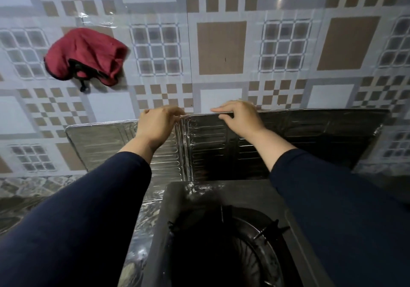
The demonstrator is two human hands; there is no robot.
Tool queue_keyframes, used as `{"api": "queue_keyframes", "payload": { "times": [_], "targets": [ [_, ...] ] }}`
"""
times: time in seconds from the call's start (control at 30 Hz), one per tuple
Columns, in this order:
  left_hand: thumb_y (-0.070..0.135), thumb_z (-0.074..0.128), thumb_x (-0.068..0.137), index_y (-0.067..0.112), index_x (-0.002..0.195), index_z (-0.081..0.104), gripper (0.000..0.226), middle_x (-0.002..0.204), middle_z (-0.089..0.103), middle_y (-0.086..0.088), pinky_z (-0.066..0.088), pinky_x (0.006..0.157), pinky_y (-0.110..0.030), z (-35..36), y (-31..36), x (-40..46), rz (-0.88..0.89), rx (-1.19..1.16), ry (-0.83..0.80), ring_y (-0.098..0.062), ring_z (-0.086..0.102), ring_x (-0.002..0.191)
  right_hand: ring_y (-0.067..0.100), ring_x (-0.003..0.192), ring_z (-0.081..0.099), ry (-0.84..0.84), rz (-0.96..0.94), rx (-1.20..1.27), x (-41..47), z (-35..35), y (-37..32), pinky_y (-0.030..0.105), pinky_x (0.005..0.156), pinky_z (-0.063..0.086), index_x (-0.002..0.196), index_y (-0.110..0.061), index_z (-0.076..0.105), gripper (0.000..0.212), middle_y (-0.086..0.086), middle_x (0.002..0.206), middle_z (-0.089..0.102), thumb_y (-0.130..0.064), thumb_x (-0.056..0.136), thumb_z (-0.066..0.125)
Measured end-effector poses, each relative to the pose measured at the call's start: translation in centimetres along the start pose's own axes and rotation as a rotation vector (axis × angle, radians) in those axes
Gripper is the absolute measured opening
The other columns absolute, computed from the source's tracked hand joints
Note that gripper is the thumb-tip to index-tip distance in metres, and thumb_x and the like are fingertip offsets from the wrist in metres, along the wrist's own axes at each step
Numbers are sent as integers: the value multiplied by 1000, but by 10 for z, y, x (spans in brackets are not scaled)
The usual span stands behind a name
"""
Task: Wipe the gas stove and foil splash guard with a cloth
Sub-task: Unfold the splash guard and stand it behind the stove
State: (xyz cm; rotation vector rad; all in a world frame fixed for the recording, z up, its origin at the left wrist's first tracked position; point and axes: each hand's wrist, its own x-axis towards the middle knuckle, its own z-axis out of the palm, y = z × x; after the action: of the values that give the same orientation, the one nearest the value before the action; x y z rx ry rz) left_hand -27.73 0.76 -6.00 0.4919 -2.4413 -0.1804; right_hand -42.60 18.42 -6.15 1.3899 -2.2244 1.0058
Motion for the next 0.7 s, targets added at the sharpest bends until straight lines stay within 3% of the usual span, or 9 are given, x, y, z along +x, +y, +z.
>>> {"api": "queue_keyframes", "payload": {
  "times": [0.13, 0.53, 0.7],
  "targets": [
    [28, 54, 93, 31, 109, 69, 22, 111, 73, -3, 50, 79, -37, -17, -20, -9, -25, -4, -27, -29, 65, 105, 24, 102, 63, -50, -14, 99, 9, 28, -30, 43, 98, 46, 105, -20, 73, 25, 5, 105, 73, -7, 87, 62],
    [30, 60, 89, 37, 108, 70, 23, 111, 73, 2, 49, 79, -31, -55, -19, -15, -68, 43, -120, -22, 66, 101, 23, 109, 62, -34, 151, 175, 17, 39, -56, 42, 99, 46, 96, -23, 76, 29, 3, 109, 73, -4, 90, 55],
    [23, 63, 85, 28, 107, 72, 24, 103, 74, -2, 45, 78, -26, -77, -6, -7, -117, -9, -256, -21, 66, 99, 22, 110, 61, -89, 185, 211, 27, 31, -70, 38, 101, 46, 94, -22, 77, 27, 3, 110, 72, -4, 89, 57]
  ]
}}
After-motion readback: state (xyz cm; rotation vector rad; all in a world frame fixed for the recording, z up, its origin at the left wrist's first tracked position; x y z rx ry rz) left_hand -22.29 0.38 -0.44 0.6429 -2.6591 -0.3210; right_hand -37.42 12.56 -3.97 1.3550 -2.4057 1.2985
